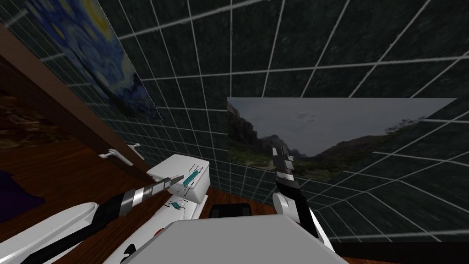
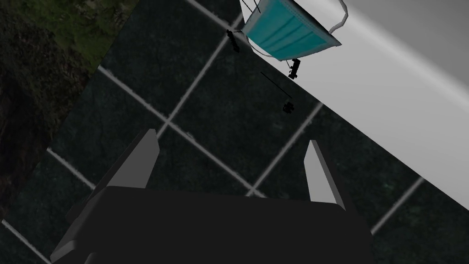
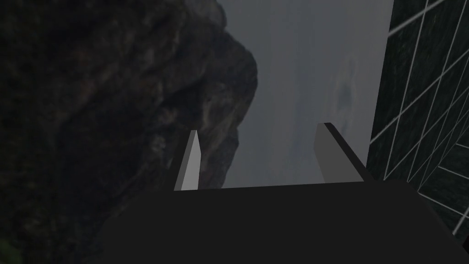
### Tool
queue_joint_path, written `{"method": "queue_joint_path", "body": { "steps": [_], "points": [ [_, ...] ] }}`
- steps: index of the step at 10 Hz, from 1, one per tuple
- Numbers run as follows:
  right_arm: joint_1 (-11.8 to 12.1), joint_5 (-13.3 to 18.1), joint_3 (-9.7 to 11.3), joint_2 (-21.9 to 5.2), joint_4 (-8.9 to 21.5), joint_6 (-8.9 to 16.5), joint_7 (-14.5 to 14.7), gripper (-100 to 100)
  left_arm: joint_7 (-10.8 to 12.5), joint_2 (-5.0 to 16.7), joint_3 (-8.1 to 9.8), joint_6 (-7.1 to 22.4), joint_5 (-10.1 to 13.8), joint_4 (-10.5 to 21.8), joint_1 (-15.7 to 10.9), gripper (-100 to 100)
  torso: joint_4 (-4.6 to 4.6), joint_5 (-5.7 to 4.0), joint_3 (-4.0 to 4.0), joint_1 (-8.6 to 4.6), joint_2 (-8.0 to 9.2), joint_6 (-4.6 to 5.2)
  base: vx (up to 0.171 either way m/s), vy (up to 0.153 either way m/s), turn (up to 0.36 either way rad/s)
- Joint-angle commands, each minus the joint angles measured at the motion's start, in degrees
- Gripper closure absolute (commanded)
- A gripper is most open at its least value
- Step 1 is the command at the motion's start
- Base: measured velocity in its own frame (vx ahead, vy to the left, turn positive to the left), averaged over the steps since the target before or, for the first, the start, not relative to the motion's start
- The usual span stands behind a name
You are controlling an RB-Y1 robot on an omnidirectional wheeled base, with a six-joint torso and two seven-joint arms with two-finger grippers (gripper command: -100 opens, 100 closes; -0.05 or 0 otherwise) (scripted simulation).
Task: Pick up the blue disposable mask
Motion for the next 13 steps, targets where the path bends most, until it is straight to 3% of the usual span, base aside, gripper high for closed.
{"method": "queue_joint_path", "body": {
  "steps": [1,4,5,7,8,11,13],
  "points": [
    [0.0,0.0,0.0,0.0,0.0,0.0,0.0,0,2.5,2.9,-0.13,-0.2,-1.7,1.4,0.7,-100,0.0,0.0,0.0,0.0,0.0,0.0,0.019,-0.062,-0.165],
    [0.0,0.0,0.0,0.0,0.0,0.0,0.0,0,6.0,7.7,-0.54,-1.1,-4.3,4.5,1.5,-100,0.0,0.0,0.0,-0.01,0.01,-0.02,0.02,-0.061,-0.134],
    [0.0,0.0,0.0,0.0,0.0,0.0,0.0,0,6.0,8.0,-0.54,-1.1,-4.3,4.5,1.5,-100,0.0,0.01,0.0,0.0,0.01,0.01,0.012,-0.04,-0.064],
    [0.0,0.0,0.0,0.0,0.0,0.0,0.0,0,9.2,11.9,-1.07,-1.9,-6.6,7.2,2.3,-100,0.0,0.01,0.01,0.02,0.01,0.02,0.029,-0.063,-0.183],
    [0.0,0.0,0.0,0.0,0.0,0.0,0.0,0,9.2,12.5,-1.07,-1.9,-6.6,7.2,2.3,-100,-0.01,-0.01,-0.03,-0.07,-0.05,0.03,0.019,-0.065,-0.056],
    [0.0,0.0,0.0,0.0,0.0,0.0,0.0,0,13.3,18.0,-2.04,-2.8,-9.5,10.6,3.5,-100,0.0,-0.02,-0.01,-0.1,-0.01,0.0,0.023,-0.079,-0.144],
    [0.0,0.0,0.0,0.0,0.0,0.0,0.0,0,14.4,20.1,-2.39,-3.1,-10.4,11.6,3.9,-100,0.01,-0.02,0.02,-0.06,0.04,-0.03,0.016,-0.055,-0.068]
  ]
}}
